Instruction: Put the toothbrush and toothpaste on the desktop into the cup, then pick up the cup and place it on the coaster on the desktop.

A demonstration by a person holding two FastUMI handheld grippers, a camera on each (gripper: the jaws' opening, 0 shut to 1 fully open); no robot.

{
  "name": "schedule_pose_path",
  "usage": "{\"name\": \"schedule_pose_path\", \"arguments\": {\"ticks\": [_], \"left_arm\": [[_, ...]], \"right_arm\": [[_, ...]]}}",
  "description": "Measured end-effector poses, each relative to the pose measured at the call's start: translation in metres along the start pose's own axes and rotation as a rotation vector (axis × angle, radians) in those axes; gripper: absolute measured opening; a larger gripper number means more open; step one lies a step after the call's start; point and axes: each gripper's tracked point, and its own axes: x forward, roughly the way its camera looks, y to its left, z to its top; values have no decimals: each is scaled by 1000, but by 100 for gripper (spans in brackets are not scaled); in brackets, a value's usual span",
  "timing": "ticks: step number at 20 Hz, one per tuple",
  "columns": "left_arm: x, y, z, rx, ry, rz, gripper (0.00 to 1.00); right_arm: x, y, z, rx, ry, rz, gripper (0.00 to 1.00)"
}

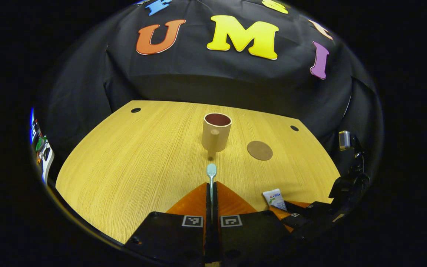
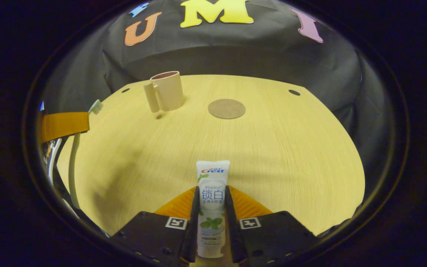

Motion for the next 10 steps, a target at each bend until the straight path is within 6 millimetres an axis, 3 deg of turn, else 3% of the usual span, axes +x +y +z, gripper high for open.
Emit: {"name": "schedule_pose_path", "arguments": {"ticks": [1, 3, 10], "left_arm": [[2, 1, 7, 1, -16, -4, 3], [6, 3, 25, -7, -53, -5, 0], [27, -2, 126, -31, -284, -36, 3]], "right_arm": [[-1, -1, 1, 6, 3, 3, 27], [-7, -1, 7, 28, -11, 15, 18], [-63, -11, 80, 41, -158, 34, 20]]}}
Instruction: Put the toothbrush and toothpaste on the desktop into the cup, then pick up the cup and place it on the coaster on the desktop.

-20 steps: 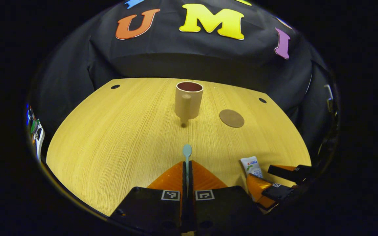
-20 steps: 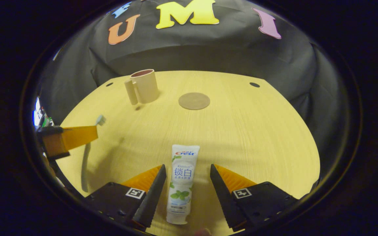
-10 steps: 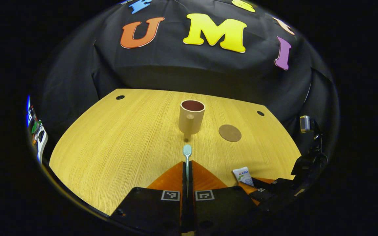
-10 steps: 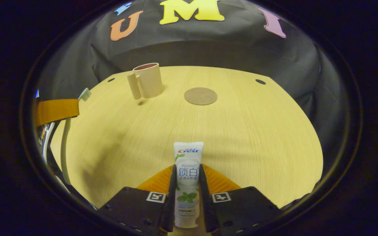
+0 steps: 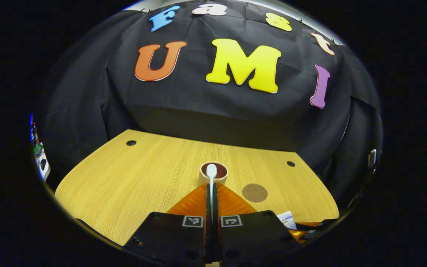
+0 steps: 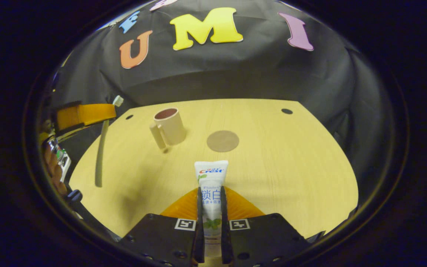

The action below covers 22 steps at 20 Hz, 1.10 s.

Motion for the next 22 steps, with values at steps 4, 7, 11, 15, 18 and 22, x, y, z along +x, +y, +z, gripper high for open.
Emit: {"name": "schedule_pose_path", "arguments": {"ticks": [4, 7, 11, 15, 18, 22], "left_arm": [[40, 4, 46, -3, -127, -3, 3], [67, 7, 71, -13, -202, -1, 3], [98, 2, 93, -8, -299, -36, 3], [118, -2, 103, -7, -367, -59, 3], [124, -5, 108, -7, -422, -68, 2], [143, -6, 107, 4, -431, -55, 2]], "right_arm": [[-19, -14, 36, -68, -72, -16, 18], [-17, -19, 49, -64, -79, -12, 18], [7, -27, 44, -69, -25, -5, 18], [24, -31, 39, -58, 7, 0, 18], [36, -30, 32, -54, 39, 14, 18], [44, -28, 30, -48, 64, 29, 18]]}}
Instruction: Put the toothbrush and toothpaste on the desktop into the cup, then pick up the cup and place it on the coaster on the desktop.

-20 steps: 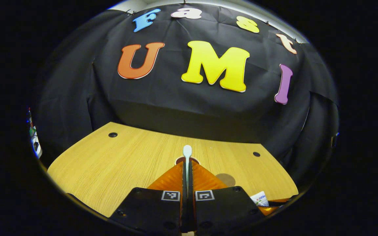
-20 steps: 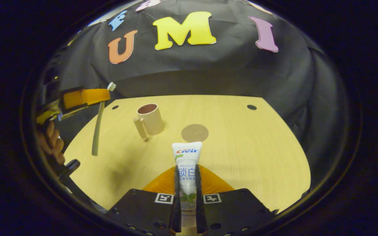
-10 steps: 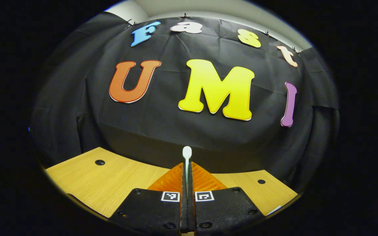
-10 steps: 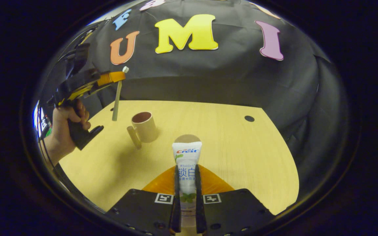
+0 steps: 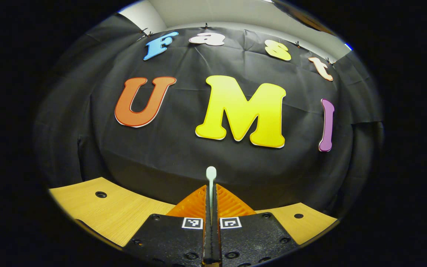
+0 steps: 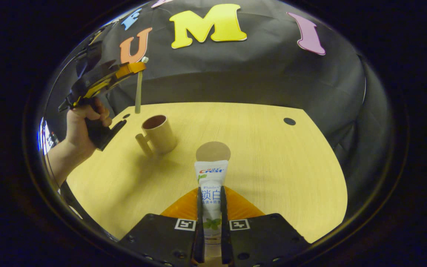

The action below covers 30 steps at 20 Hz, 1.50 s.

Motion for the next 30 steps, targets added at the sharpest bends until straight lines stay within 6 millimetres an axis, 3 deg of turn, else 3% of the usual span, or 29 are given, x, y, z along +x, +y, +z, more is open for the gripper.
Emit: {"name": "schedule_pose_path", "arguments": {"ticks": [8, 12, 14, 15, 17, 20, 24, 27, 30], "left_arm": [[13, 10, -19, 11, 12, 34, 3], [9, 7, -33, -9, 62, 14, 5], [7, 9, -32, -7, 58, 19, 25], [5, 9, -33, -2, 66, 17, 42], [-7, 11, -28, -1, 67, 22, 100], [-12, 19, -17, 7, 55, 42, 97], [-41, 39, -4, 12, 68, 84, 98], [-77, 63, 1, 41, 102, 130, 98], [-116, 84, -1, 39, 158, 177, 98]], "right_arm": [[10, -18, 1, 7, 18, -44, 18], [11, -7, -2, -9, 20, -27, 18], [10, -1, -2, -19, 12, -19, 18], [9, 2, -2, -19, 7, -14, 18], [6, 8, 1, -21, -6, -4, 18], [2, 13, 8, -27, -36, 2, 18], [2, 33, 33, -33, -113, 39, 20], [10, 66, 75, -28, -215, 104, 18], [22, 104, 136, -30, -375, 178, 18]]}}
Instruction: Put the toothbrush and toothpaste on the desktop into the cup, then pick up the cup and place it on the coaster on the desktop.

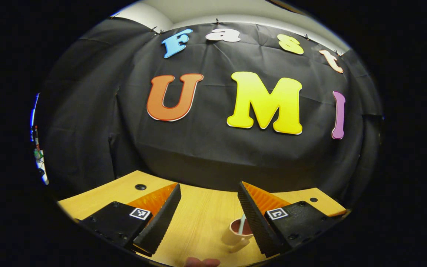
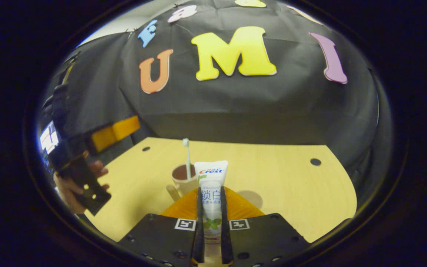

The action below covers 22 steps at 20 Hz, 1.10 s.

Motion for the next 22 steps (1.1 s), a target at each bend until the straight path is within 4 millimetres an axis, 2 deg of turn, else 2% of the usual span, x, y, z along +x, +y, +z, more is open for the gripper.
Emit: {"name": "schedule_pose_path", "arguments": {"ticks": [2, 4, 7, 9, 14, 18, 22], "left_arm": [[-21, 12, -7, 6, 37, 29, 98], [-38, 23, -12, 23, 59, 57, 98], [-54, 33, -20, 19, 97, 87, 98], [-59, 38, -21, 9, 100, 110, 98], [-66, 41, -29, -8, 132, 144, 98], [-68, 42, -37, -17, 163, 148, 98], [-65, 41, -38, -4, 170, 145, 98]], "right_arm": [[29, 18, 33, 1, -106, 39, 17], [52, 31, 58, 23, -198, 56, 17], [79, 48, 78, 22, -310, 69, 17], [96, 61, 78, 3, -355, 94, 18], [130, 65, 56, -48, -398, 93, 18], [141, 57, 42, -52, -391, 82, 19], [148, 58, 34, -56, -382, 90, 28]]}}
